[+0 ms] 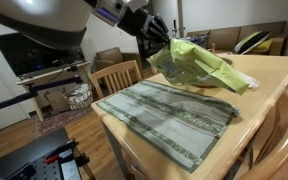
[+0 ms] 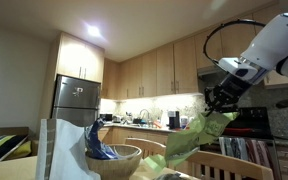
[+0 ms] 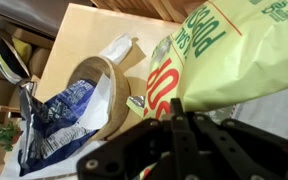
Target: Pick the bag of popcorn and pour its contents on the cloth on the table
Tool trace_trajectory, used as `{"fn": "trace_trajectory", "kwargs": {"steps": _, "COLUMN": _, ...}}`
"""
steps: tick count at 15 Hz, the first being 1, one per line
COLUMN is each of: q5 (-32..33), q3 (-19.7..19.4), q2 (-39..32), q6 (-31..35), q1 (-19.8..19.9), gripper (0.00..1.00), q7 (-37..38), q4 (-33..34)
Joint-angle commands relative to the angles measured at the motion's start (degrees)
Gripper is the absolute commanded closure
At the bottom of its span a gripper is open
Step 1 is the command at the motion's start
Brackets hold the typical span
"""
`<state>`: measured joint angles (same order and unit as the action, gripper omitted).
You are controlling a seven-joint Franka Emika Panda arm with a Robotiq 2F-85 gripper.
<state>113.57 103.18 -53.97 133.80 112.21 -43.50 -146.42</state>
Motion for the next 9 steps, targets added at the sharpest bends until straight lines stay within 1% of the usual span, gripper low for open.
{"fn": "trace_trajectory", "kwargs": {"steps": 1, "q5": 6.7, "q3": -0.03, "q2": 6.16, "q6": -0.33, "q1": 1.16, "gripper": 1.0, "q7": 5.52, "q4": -0.06}}
{"fn": "trace_trajectory", "kwargs": {"steps": 2, "q5": 7.75, "q3": -0.49, "q2": 7.05, "q6": -0.37, "q1": 1.45, "gripper": 1.0, "q7": 6.44, "q4": -0.03}}
{"fn": "trace_trajectory", "kwargs": {"steps": 3, "q5": 5.01, "q3": -0.66, "q2": 6.07, "q6": 2.68, "q1": 1.38, "gripper": 0.99, "q7": 4.6, "q4": 0.38}}
{"fn": "trace_trajectory", "kwargs": {"steps": 8, "q5": 5.95, "q3": -1.1, "q2": 8.07, "q6": 2.73, "q1": 1.84, "gripper": 1.0, "q7": 5.41, "q4": 0.4}}
{"fn": "trace_trajectory", "kwargs": {"steps": 9, "q5": 7.0, "q3": -0.36, "q2": 8.82, "q6": 3.01, "q1": 2.77, "gripper": 1.0, "q7": 4.18, "q4": -0.07}}
